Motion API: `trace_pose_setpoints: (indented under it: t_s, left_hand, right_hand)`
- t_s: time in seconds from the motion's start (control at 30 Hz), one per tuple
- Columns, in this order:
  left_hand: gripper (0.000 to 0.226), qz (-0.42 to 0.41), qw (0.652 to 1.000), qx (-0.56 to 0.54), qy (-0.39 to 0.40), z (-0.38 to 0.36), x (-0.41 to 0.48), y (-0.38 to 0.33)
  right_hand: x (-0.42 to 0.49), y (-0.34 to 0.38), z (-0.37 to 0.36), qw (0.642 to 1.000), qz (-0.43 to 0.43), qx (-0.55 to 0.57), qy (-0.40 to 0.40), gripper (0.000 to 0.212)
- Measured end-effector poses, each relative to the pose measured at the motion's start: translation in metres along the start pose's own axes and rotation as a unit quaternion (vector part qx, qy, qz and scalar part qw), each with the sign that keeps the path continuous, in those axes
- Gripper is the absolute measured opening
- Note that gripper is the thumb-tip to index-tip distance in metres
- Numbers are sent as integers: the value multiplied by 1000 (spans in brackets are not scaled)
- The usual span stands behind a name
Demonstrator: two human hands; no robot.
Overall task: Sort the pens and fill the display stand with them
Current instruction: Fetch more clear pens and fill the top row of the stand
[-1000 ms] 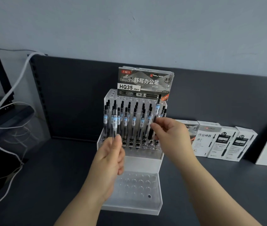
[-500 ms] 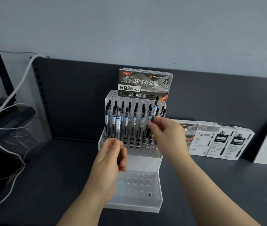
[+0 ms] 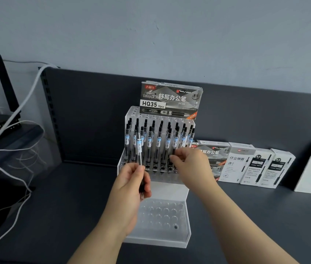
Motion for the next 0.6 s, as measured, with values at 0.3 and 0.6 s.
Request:
trace_pose_setpoints:
  t_s: [0.3,0.6]
  left_hand:
    - [17,25,1000,-2,10,-1,-1,0]
    - [17,25,997,22,71,-25,-4,7]
  right_hand:
    - [-4,2,3,998,-3,-58,-12,20]
    - [-50,16,14,963,-33,231,134,10]
Point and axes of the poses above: each hand's wrist, its own x-axis towards the middle knuckle, its own z-axis out of the back of the hand, y = z × x, the point moved 2 cm from there along x, towards the middle knuckle, and after that the axes turned 11 degrees about -z, right-handed, at the moved point
